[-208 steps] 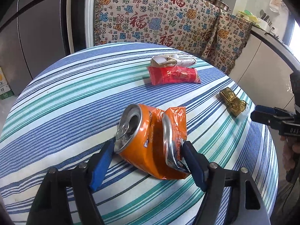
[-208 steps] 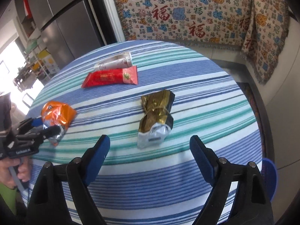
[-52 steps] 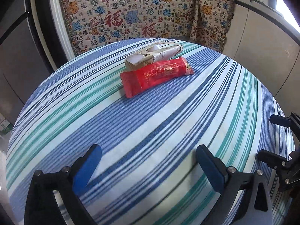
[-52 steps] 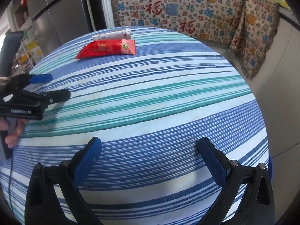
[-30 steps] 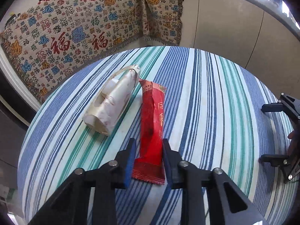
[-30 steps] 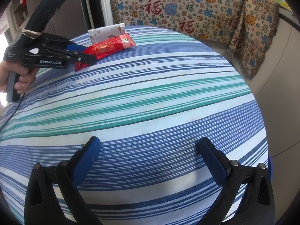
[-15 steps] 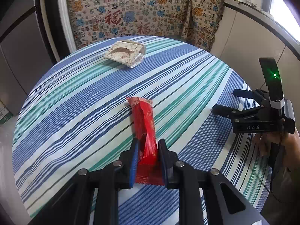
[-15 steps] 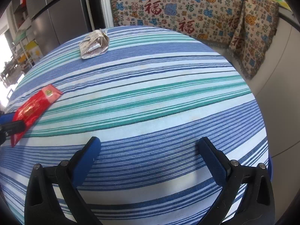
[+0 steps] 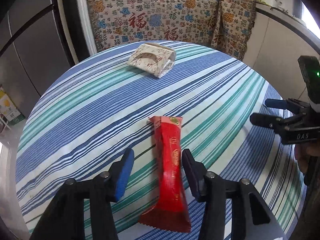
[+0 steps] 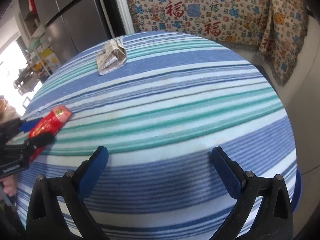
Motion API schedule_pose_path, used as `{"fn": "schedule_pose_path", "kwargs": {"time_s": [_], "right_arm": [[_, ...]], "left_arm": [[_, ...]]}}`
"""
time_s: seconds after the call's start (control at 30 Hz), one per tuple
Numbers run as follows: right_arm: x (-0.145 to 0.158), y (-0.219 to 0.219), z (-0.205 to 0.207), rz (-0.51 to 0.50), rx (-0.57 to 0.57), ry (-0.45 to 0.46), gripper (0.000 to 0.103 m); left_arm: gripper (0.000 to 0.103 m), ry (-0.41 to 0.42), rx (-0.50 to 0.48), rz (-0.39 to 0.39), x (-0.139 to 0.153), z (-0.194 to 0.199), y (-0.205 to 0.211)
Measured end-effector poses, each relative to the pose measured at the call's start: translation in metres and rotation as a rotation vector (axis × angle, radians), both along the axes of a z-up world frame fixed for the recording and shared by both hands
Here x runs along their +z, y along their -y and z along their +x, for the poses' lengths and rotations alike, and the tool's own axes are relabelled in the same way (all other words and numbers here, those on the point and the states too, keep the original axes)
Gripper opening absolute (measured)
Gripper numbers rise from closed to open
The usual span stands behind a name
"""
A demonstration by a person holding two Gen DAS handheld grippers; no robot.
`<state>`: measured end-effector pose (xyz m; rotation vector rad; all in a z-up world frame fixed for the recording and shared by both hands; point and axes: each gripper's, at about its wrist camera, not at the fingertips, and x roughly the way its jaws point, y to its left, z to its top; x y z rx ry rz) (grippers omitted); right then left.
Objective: Collect trash
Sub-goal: 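Grasp the floral paper box with the right gripper while the left holds the red packet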
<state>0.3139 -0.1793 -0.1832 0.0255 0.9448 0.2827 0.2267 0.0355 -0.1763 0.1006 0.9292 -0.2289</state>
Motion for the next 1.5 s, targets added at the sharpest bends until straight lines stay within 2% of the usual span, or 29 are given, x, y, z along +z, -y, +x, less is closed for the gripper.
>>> {"fn": "schedule_pose_path", "kwargs": {"time_s": [0.07,0.23,0.4,0.43,0.47,0.5,0.67,0.83,0.93,1.0,1.07,1.1,1.13,1.2,1.33,1.5], "right_arm": [[0.009,-0.004,0.024,0.063,0.044,0.007,0.102],[0.023,-0.045,0.096,0.154,0.174,0.017,0.102],[0.012,-0.090,0.151,0.196,0.202,-0.047,0.102],[0.007,-0.095,0.159,0.196,0.210,-0.076,0.098],[0.004,-0.099,0.164,0.194,0.210,-0.091,0.087],[0.002,-0.100,0.167,0.192,0.205,-0.093,0.044],[0.023,-0.082,0.136,0.161,0.190,-0.012,0.043],[0.043,-0.049,0.060,0.092,0.119,0.016,0.043],[0.035,-0.035,0.005,0.032,0.079,0.000,0.044],[0.022,-0.028,-0.025,0.028,0.073,-0.030,0.045],[0.015,-0.021,-0.045,0.055,0.065,-0.016,0.049],[0.015,-0.017,-0.050,0.068,0.054,-0.013,0.053],[0.014,-0.014,-0.051,0.070,0.043,-0.024,0.065],[0.015,-0.008,-0.051,0.096,0.035,-0.034,0.073],[0.027,-0.007,-0.046,0.083,0.068,-0.041,0.076],[0.036,-0.017,-0.030,0.070,0.107,-0.075,0.078]], "left_arm": [[0.050,0.000,0.035,-0.026,-0.004,0.000,-0.009],[0.051,0.022,0.066,-0.009,-0.005,-0.004,-0.009],[0.052,0.042,0.073,-0.006,-0.006,-0.005,-0.009],[0.052,0.042,0.074,-0.011,-0.006,-0.005,-0.010],[0.052,0.041,0.073,-0.014,-0.005,-0.005,-0.010],[0.052,0.041,0.073,-0.014,-0.005,-0.005,-0.010],[0.052,0.041,0.072,-0.020,-0.006,-0.004,-0.010],[0.052,0.040,0.083,-0.019,-0.005,-0.006,-0.008],[0.052,0.038,0.080,-0.024,-0.006,-0.013,-0.007],[0.053,0.039,0.060,-0.010,-0.006,-0.020,-0.004],[0.056,0.036,0.035,-0.003,-0.006,-0.024,-0.003],[0.057,0.032,0.020,-0.002,-0.006,-0.026,-0.002],[0.059,0.023,0.004,-0.002,-0.005,-0.026,-0.003],[0.060,-0.006,-0.021,-0.022,-0.003,-0.024,-0.005],[0.060,-0.030,-0.046,-0.113,0.006,-0.019,-0.016],[0.060,-0.060,-0.079,-0.138,0.012,-0.008,-0.012]]}}
